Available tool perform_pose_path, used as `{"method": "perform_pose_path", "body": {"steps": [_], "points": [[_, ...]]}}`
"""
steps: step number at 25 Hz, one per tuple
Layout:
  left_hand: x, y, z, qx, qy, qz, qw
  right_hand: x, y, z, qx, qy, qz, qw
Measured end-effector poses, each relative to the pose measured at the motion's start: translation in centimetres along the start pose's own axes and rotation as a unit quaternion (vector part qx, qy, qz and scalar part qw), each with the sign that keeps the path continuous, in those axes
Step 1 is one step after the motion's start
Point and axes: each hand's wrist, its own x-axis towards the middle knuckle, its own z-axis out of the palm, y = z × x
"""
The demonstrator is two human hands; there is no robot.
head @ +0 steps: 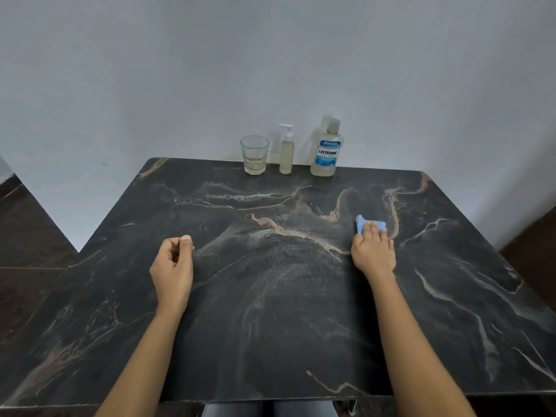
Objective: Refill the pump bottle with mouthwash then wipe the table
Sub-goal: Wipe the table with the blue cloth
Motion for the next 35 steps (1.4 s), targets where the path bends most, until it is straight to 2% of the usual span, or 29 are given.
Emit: {"method": "perform_pose_path", "body": {"steps": [2,4,7,10,14,17,19,21,23,24,26,31,35], "points": [[0.0,0.5,0.3,-0.028,0.023,-0.027,0.999,-3.6,-1.9,1.3,-0.008,0.003,-0.034,0.999],[0.2,0.8,0.5,-0.056,0.038,-0.048,0.997,-7.3,-5.7,2.9,-0.010,-0.001,-0.114,0.993],[0.4,0.6,0.5,-0.075,0.053,-0.062,0.994,-12.4,-12.2,5.4,0.008,-0.034,-0.253,0.967],[0.7,0.1,0.4,-0.083,0.053,-0.059,0.993,-16.3,-16.2,7.0,0.001,-0.084,-0.341,0.936],[1.6,0.4,-0.1,-0.140,0.020,-0.095,0.985,-19.7,-18.3,7.4,-0.030,-0.112,-0.423,0.899],[3.2,0.7,-1.8,-0.231,0.016,-0.155,0.960,-20.4,-18.8,5.9,0.033,-0.169,-0.430,0.886],[4.2,0.4,-2.9,-0.258,0.018,-0.183,0.949,-19.5,-18.6,4.1,0.123,-0.201,-0.405,0.883],[5.0,0.0,-3.4,-0.229,0.030,-0.180,0.956,-17.9,-19.2,2.2,0.299,-0.258,-0.318,0.862],[5.2,-0.1,-3.1,-0.190,0.026,-0.156,0.969,-15.7,-19.8,0.6,0.513,-0.330,-0.182,0.771],[5.3,-0.1,-2.8,-0.171,0.018,-0.138,0.975,-14.4,-20.4,0.2,0.581,-0.347,-0.126,0.725],[6.2,-0.2,-2.4,-0.134,0.003,-0.097,0.986,-11.3,-22.5,0.4,0.638,-0.347,-0.052,0.686],[9.3,-1.2,-1.2,-0.046,0.003,-0.039,0.998,-3.8,-29.3,2.7,0.661,-0.296,0.101,0.682],[11.7,-1.7,-0.3,-0.021,0.003,-0.039,0.999,1.3,-34.8,3.8,0.639,-0.243,0.158,0.712]]}}
